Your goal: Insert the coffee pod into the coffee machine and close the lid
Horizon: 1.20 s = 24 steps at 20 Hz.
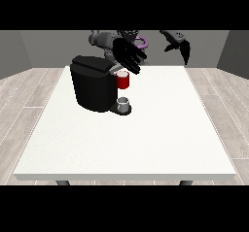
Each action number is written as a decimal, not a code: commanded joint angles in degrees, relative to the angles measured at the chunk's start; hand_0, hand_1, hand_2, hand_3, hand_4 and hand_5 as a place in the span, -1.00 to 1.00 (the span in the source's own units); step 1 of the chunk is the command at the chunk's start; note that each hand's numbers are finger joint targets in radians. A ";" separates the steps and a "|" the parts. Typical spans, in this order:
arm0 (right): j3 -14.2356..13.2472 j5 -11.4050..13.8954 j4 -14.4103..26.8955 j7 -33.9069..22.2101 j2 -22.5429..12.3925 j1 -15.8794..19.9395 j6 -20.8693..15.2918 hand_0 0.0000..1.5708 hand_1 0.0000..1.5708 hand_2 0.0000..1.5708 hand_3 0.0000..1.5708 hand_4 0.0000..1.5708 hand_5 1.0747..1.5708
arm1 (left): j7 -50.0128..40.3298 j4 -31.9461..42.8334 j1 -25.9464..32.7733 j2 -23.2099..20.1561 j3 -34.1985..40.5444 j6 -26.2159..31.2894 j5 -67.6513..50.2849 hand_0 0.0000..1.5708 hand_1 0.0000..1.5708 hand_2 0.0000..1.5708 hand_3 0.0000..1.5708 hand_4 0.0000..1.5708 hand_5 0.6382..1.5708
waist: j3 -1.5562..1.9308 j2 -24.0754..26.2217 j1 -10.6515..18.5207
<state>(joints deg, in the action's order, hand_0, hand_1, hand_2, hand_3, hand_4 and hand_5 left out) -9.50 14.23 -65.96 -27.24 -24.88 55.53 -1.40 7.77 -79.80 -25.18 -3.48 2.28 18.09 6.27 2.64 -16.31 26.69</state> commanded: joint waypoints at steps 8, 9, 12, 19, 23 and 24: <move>2.76 -3.31 2.00 11.50 8.75 11.11 -0.19 -1.00 -1.00 -1.00 -1.00 -0.93 1.00 | -2.33 -0.76 -4.70 -0.88 1.19 1.13 -1.89 -1.00 -1.00 -1.00 -1.00 -0.62 1.00 | -2.66 -4.12 4.90; 2.69 -2.50 2.06 12.70 8.79 12.75 -1.57 -1.00 -1.00 -1.00 -1.00 -0.83 1.00 | 0.11 -0.28 -6.64 -3.16 2.27 2.09 -1.68 -1.00 -1.00 -1.00 -1.00 -0.65 1.00 | -2.67 -7.04 5.16; 2.65 -3.42 4.92 15.52 10.40 12.28 -1.01 -1.00 -1.00 -1.00 -1.00 -1.00 1.00 | -2.27 -1.87 -4.63 -1.49 1.21 2.22 -2.68 -1.00 -1.00 -1.00 -1.00 -0.56 1.00 | -2.65 -4.35 4.18; 6.29 -4.13 4.72 22.44 17.80 8.59 -1.00 -1.00 -1.00 -1.00 -1.00 -1.00 1.00 | -0.94 -1.28 1.51 -0.43 0.37 0.65 -1.20 -1.00 -1.00 -1.00 -1.00 -0.69 1.00 | -2.64 0.60 -0.91; 9.57 -4.49 3.77 27.49 22.83 3.51 -0.23 -1.00 -1.00 -1.00 -1.00 -0.76 1.00 | -2.54 -0.22 2.34 -1.35 3.67 -0.25 -3.14 -1.00 -1.00 -1.00 -1.00 -0.66 1.00 | -2.63 3.79 -5.63; 10.56 -4.32 2.87 28.16 24.08 1.27 -0.44 -1.00 -1.00 -1.00 -1.00 -0.67 1.00 | 2.13 0.48 7.40 -1.09 2.55 -0.93 -0.98 -1.00 -1.00 -1.00 -1.00 -0.66 1.00 | -2.65 5.13 -6.59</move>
<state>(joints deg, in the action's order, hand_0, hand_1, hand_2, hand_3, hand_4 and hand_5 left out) -1.79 10.06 -62.17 -2.87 -5.28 61.59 -2.03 8.02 -80.16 -22.43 -4.69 4.29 18.13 4.80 0.00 -14.55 23.49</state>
